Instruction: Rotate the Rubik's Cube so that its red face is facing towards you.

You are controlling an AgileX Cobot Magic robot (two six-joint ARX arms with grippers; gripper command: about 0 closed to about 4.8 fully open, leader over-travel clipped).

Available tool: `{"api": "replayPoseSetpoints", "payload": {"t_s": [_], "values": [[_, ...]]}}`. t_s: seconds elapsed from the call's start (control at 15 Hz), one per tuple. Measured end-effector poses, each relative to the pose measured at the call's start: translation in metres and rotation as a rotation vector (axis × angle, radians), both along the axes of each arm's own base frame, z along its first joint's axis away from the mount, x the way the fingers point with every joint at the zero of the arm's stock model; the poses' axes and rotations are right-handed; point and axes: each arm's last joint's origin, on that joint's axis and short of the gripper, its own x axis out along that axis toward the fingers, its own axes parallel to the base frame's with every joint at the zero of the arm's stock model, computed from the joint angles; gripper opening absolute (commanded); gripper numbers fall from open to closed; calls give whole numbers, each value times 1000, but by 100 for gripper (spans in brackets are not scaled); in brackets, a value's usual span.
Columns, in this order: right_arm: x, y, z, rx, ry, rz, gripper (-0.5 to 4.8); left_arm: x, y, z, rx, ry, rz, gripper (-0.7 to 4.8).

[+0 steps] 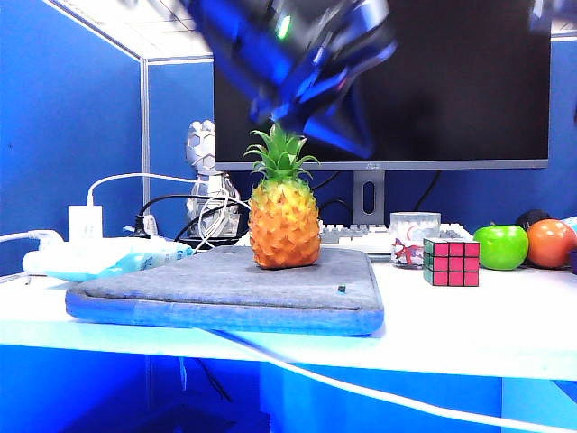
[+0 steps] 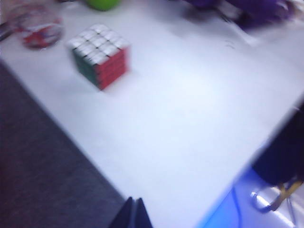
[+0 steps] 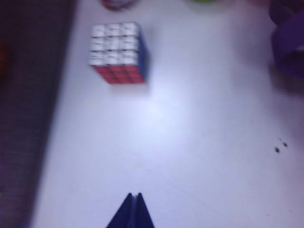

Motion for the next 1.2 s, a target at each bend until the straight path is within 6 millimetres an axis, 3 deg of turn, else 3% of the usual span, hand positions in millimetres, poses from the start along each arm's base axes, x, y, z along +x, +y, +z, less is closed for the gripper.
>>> {"api": "replayPoseSetpoints", "payload": {"t_s": [0.2,0.27,0.4,0.53,0.73,0.87,0.93,1.0,1.13,1.2], "values": [[-21,20,14,12,-56,75,-6,-58,6,14,22,-94,3,-4],[-34,28,20,-17,-80,84,-6,-81,18,19,-3,-104,28,-4],[-50,37,19,-31,-105,97,-6,-106,40,26,-45,-119,61,-4],[-94,36,8,0,-179,62,-6,-141,84,46,-122,-230,157,-4],[-136,21,2,40,-336,29,-6,-165,128,45,-206,-320,174,-4],[-149,15,-8,62,-372,16,-6,-171,146,30,-216,-342,200,-4],[-156,12,-17,84,-421,2,-6,-176,152,12,-227,-347,190,-4],[-156,12,-23,110,-461,4,-6,-180,157,-2,-238,-351,185,-5],[-144,20,-48,161,-519,42,-6,-182,161,-14,-335,-438,187,-5],[-132,28,-73,196,-534,93,-6,-179,162,-21,-343,-481,176,-5]]}}
